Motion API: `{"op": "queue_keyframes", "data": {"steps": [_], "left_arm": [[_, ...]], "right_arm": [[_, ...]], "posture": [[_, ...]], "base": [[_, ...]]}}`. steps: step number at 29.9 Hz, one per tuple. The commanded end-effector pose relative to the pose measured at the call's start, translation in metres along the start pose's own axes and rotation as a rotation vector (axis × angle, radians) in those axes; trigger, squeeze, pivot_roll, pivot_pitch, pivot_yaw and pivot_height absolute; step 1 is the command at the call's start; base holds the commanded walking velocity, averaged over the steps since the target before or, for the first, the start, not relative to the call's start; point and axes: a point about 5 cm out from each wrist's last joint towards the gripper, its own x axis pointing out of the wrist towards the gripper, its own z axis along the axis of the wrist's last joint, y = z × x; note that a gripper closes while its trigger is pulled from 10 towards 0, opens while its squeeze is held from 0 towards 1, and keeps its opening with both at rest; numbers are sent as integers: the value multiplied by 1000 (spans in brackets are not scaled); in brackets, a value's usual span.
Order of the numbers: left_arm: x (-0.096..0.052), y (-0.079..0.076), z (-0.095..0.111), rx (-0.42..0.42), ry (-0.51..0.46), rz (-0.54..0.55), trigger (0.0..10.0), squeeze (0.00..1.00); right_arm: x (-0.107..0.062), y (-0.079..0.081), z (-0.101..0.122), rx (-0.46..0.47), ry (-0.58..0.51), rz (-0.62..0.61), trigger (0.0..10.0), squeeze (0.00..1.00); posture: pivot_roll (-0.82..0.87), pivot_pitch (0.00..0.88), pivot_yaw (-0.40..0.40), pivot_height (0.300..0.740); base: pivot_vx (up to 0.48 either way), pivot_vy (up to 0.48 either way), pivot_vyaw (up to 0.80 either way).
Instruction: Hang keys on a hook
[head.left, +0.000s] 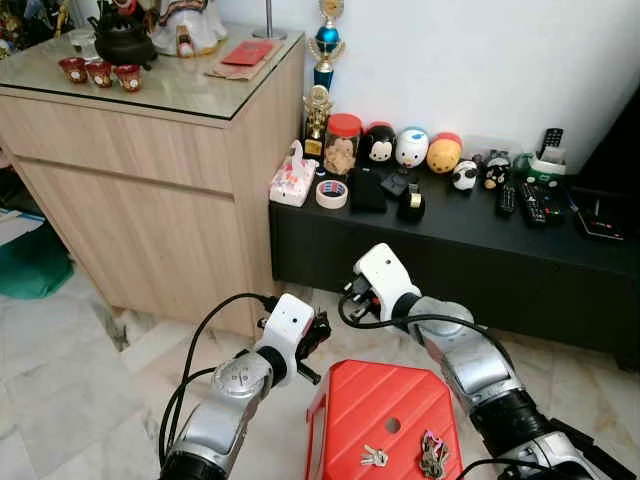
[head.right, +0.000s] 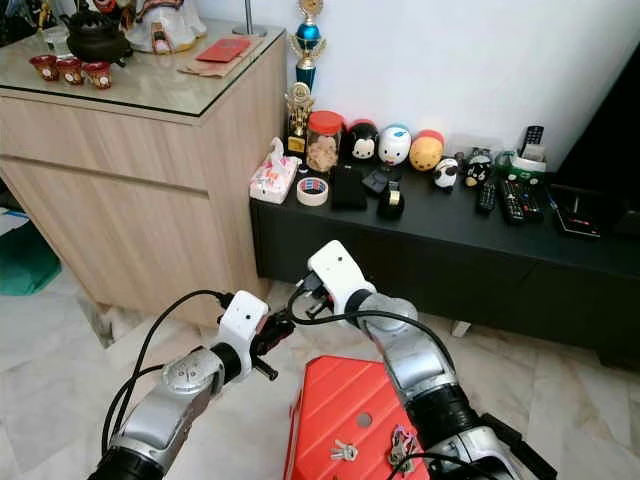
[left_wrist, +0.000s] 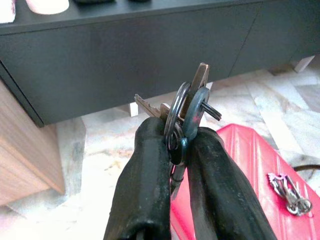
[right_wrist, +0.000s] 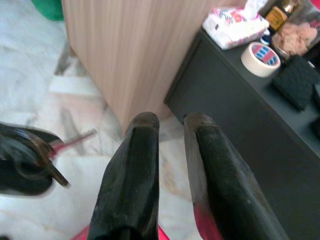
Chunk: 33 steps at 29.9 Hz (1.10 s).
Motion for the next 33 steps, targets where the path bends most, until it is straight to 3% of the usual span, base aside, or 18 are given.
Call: {"op": "queue_keyframes", "data": {"steps": [1,7,13,14,15,16,21,22,23,24,26,28,30,31,33], "left_arm": [[-1,-3,5,9,-15,-11,0,0],[-6,0,7,20,-11,-16,0,0],[-14,25,12,8,-57,84,0,0],[-18,37,11,-6,-62,141,588,0],[-21,45,9,-20,-62,184,2824,0],[-24,55,5,-52,-53,236,10000,0],[-41,87,-30,-125,72,431,10000,0],[-47,93,-45,-157,125,474,10000,0],[-60,98,-74,-204,219,530,10000,0],[-60,98,-74,-204,219,530,10000,0],[-74,92,-111,-289,346,562,10000,0],[-79,89,-123,-329,384,577,10000,0],[-87,77,-145,-307,490,561,10000,0],[-87,77,-145,-307,490,561,10000,0],[-95,59,-168,-338,572,536,10000,0]], "right_arm": [[-1,-4,-3,-23,27,-18,10000,0],[-1,-12,-6,-30,35,-59,10000,0],[-11,-39,-22,37,55,-235,10000,0],[-15,-46,-30,105,54,-287,10000,0],[-18,-49,-36,143,60,-315,10000,0],[-20,-52,-45,172,77,-346,10000,0],[-28,-50,-89,304,182,-424,10000,0],[-31,-46,-103,333,223,-433,10000,0],[-38,-32,-132,395,311,-429,10000,0],[-38,-32,-132,395,311,-429,10000,0],[-48,-12,-163,456,412,-416,10000,0],[-52,-4,-174,472,452,-412,10000,0],[-59,10,-189,518,492,-413,10000,0],[-59,10,-189,518,492,-413,10000,0],[-69,27,-208,567,546,-422,10000,0]], "posture": [[81,0,-81,728],[83,0,-83,728],[71,0,-77,728],[69,0,-77,728],[69,0,-77,728],[69,0,-77,728],[72,0,-72,728],[78,0,-72,728],[75,0,-70,728],[75,0,-70,728],[74,0,-68,728],[74,0,-68,728],[73,0,-65,728],[73,0,-65,728],[69,0,-62,728]], "base": [[0,0,0],[0,0,0],[0,0,0],[0,0,0],[0,0,0],[0,0,0],[0,0,0],[0,0,0],[0,0,0],[0,0,0],[0,0,0],[0,0,0],[0,0,0],[0,0,0],[0,0,0]]}}
